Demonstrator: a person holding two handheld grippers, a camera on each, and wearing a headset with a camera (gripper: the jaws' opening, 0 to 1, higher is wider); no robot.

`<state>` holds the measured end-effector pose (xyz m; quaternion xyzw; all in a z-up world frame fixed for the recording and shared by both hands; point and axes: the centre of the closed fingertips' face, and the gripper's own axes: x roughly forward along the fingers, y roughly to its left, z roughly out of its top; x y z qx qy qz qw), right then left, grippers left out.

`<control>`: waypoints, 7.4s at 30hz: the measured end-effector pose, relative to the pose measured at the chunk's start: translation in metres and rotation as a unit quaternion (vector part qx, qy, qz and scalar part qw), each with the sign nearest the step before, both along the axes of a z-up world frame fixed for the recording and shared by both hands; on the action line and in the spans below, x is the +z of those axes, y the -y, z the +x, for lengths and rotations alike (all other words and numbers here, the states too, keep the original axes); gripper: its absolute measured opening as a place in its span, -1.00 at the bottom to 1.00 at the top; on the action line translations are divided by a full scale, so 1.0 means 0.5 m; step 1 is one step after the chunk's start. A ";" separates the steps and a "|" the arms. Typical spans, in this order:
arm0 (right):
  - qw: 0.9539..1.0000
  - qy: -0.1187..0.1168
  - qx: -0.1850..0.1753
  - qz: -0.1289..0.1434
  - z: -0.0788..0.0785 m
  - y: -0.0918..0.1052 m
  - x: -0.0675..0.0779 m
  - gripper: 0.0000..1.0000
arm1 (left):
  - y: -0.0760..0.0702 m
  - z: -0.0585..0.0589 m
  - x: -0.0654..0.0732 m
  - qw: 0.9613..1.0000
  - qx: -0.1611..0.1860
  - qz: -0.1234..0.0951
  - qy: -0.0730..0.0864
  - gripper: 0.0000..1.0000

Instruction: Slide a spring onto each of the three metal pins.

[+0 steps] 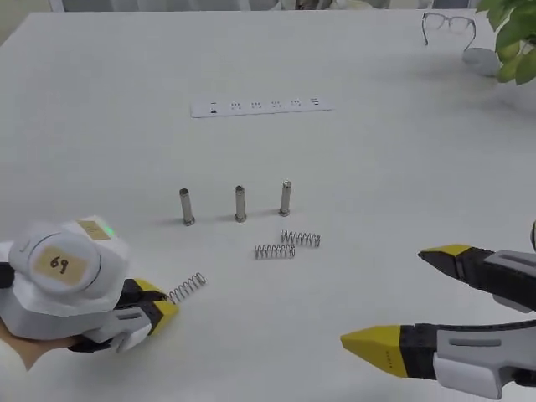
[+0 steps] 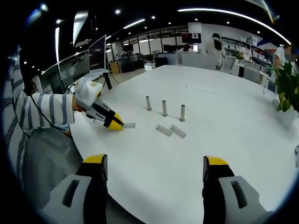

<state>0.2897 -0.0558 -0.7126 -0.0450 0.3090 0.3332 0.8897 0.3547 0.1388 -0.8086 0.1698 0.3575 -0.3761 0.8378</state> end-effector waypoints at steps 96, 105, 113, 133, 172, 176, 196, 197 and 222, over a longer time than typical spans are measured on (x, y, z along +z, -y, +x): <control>0.970 0.053 0.234 0.034 -0.013 -0.123 0.028 0.04 | 0.032 -0.127 0.107 0.987 -0.156 -0.036 -0.005 -0.96; 0.954 0.053 0.293 0.042 -0.022 -0.180 0.008 -0.03 | 0.038 -0.133 0.102 0.987 -0.159 -0.035 0.001 -0.96; 0.943 0.041 0.327 0.047 -0.028 -0.203 -0.012 -0.06 | 0.060 -0.142 0.107 0.983 -0.177 -0.039 0.009 -0.96; 0.922 0.005 0.377 0.092 -0.045 -0.254 -0.055 -0.60 | 0.078 -0.167 0.122 0.977 -0.207 -0.033 0.025 -0.96; 0.910 -0.047 0.401 0.098 -0.076 -0.258 -0.077 -0.85 | 0.094 -0.195 0.098 0.976 -0.215 -0.044 -0.004 -0.96; 0.912 -0.062 0.390 0.110 -0.076 -0.252 -0.066 -0.85 | 0.104 -0.196 0.095 0.975 -0.217 -0.053 0.002 -0.97; 0.917 -0.056 0.389 0.060 -0.061 -0.221 -0.045 -0.85 | 0.149 -0.181 0.098 0.975 -0.191 -0.117 0.013 -0.97; 0.918 -0.060 0.387 0.056 -0.059 -0.218 -0.044 -0.85 | 0.151 -0.179 0.099 0.975 -0.185 -0.125 0.009 -0.97; 0.878 -0.033 0.471 -0.077 -0.069 -0.207 -0.019 -0.86 | 0.187 -0.180 0.109 0.970 -0.173 -0.169 0.006 -0.97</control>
